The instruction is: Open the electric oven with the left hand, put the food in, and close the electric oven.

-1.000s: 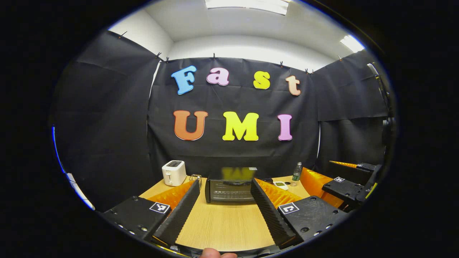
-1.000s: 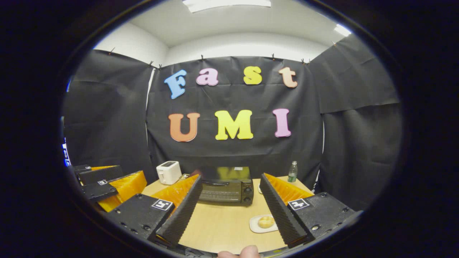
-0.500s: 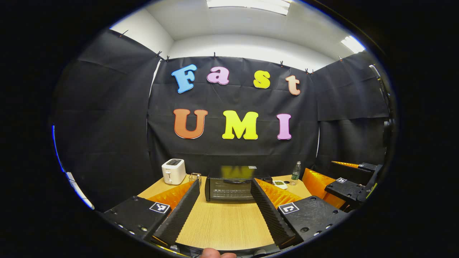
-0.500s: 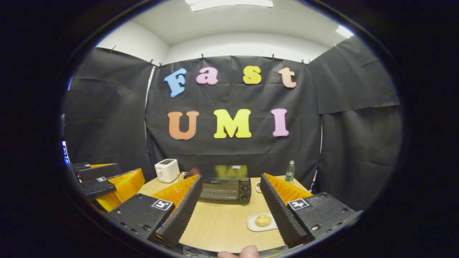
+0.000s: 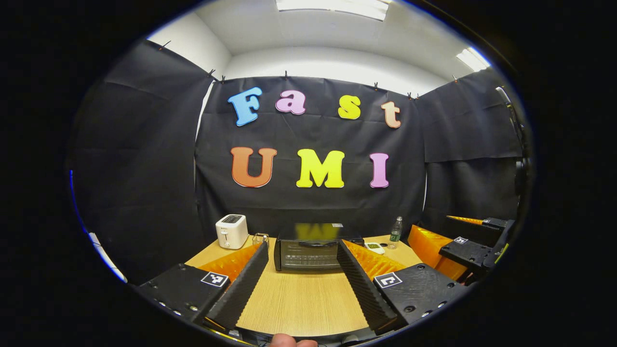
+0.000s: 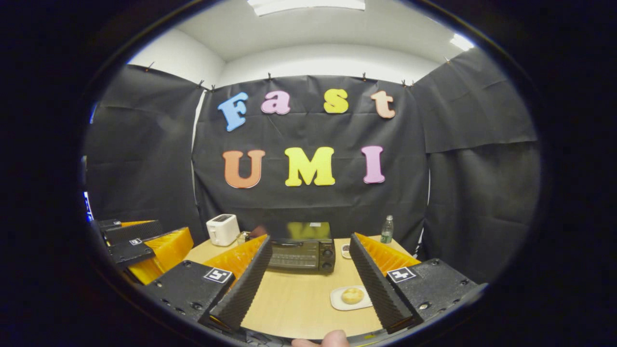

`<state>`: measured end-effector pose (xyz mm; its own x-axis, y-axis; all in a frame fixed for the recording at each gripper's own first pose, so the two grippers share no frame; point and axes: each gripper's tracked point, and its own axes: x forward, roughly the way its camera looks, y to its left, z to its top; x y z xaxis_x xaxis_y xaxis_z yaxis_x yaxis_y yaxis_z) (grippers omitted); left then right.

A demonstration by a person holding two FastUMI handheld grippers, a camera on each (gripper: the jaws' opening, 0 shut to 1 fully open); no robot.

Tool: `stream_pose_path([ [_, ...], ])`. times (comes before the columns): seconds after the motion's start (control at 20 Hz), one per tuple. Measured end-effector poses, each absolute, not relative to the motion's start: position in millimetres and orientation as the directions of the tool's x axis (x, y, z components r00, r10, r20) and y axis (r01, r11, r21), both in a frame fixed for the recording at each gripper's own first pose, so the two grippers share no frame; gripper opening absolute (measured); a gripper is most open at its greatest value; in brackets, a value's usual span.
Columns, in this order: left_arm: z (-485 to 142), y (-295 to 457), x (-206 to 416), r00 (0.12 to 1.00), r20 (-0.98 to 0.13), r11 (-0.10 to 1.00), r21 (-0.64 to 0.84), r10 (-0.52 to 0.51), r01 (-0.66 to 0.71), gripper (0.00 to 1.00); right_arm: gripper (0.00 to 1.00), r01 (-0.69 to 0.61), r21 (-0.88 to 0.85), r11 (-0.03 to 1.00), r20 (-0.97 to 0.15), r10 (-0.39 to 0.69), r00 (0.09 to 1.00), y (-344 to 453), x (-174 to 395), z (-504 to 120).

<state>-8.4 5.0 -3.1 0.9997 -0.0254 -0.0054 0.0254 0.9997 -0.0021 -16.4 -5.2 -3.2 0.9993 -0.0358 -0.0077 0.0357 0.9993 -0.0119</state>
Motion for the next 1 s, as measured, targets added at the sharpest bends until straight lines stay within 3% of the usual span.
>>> stream_pose_path([
  [0.35,-7.5,9.6,-2.8,1.0,-0.012,1.0,-0.016,-0.007,0.007,0.94,1.0,0.034,-0.037,0.999,-0.018,-0.035,0.999,-7.3,-9.3,-2.0],
  [0.7,-35.5,14.1,13.8,0.995,-0.095,0.999,-0.031,0.014,-0.017,0.94,1.0,0.008,-0.038,0.999,-0.107,-0.012,0.994,-13.2,14.7,-22.3],
  [1.0,-47.2,-1.5,56.1,0.985,-0.171,0.999,-0.033,-0.009,0.004,0.94,1.0,0.055,-0.025,0.998,-0.124,-0.058,0.991,-53.6,48.6,-24.4],
])
